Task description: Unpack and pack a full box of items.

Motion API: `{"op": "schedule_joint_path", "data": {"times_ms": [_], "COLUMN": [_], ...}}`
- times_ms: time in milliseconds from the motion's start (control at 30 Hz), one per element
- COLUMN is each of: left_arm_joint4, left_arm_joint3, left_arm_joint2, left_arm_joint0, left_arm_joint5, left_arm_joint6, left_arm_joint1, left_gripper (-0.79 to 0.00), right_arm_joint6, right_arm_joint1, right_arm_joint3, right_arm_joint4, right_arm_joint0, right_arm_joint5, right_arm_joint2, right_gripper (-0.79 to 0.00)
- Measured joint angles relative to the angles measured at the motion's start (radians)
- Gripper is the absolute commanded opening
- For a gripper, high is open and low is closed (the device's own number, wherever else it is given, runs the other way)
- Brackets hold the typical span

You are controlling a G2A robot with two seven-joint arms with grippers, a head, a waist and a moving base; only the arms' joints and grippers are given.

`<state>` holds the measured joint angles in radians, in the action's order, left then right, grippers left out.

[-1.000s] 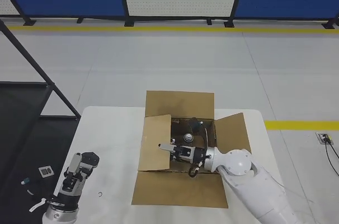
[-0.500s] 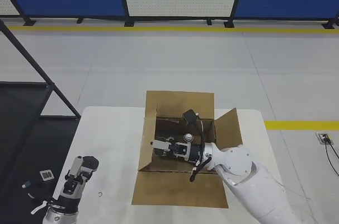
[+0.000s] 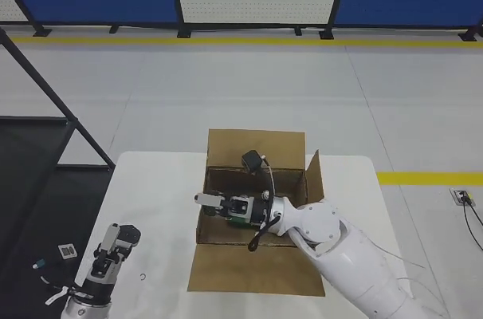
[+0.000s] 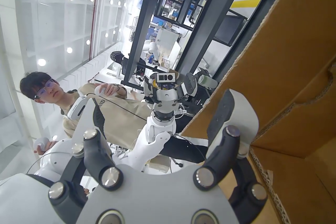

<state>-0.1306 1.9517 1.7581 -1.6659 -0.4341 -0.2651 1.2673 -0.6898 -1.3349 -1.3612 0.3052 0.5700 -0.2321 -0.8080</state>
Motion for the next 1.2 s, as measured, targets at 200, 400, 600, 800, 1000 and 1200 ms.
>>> {"op": "schedule_joint_path", "data": {"times_ms": [200,400,600,800,1000,1200], "left_arm_joint4": [0.087,0.204,0.34,0.406,0.445,0.45], "left_arm_joint3": [0.018,0.047,0.048,0.018,0.003,-0.001], "left_arm_joint2": [0.001,-0.037,-0.107,-0.154,-0.166,-0.174], "left_arm_joint0": [-0.016,-0.018,0.016,0.059,0.072,0.071], "left_arm_joint5": [-0.018,-0.003,0.046,0.102,0.117,0.098], "left_arm_joint6": [-0.026,-0.022,0.003,0.039,0.024,0.043], "left_arm_joint1": [-0.004,-0.004,-0.001,0.001,-0.001,-0.002], "left_gripper": [0.0,0.0,0.0,0.0,0.0,0.0], "right_arm_joint6": [0.01,-0.014,-0.019,-0.029,-0.047,-0.059], "right_arm_joint1": [-0.027,-0.047,-0.059,-0.063,-0.064,-0.068], "right_arm_joint3": [0.035,0.072,0.089,0.098,0.096,0.098], "right_arm_joint4": [-0.019,-0.022,-0.027,-0.031,-0.036,-0.041], "right_arm_joint0": [-0.037,-0.058,-0.062,-0.059,-0.049,-0.042], "right_arm_joint5": [0.009,-0.015,-0.026,-0.038,-0.05,-0.055], "right_arm_joint2": [0.048,0.069,0.069,0.052,0.031,0.018], "right_gripper": [0.0,0.0,0.0,0.0,0.0,0.0]}}
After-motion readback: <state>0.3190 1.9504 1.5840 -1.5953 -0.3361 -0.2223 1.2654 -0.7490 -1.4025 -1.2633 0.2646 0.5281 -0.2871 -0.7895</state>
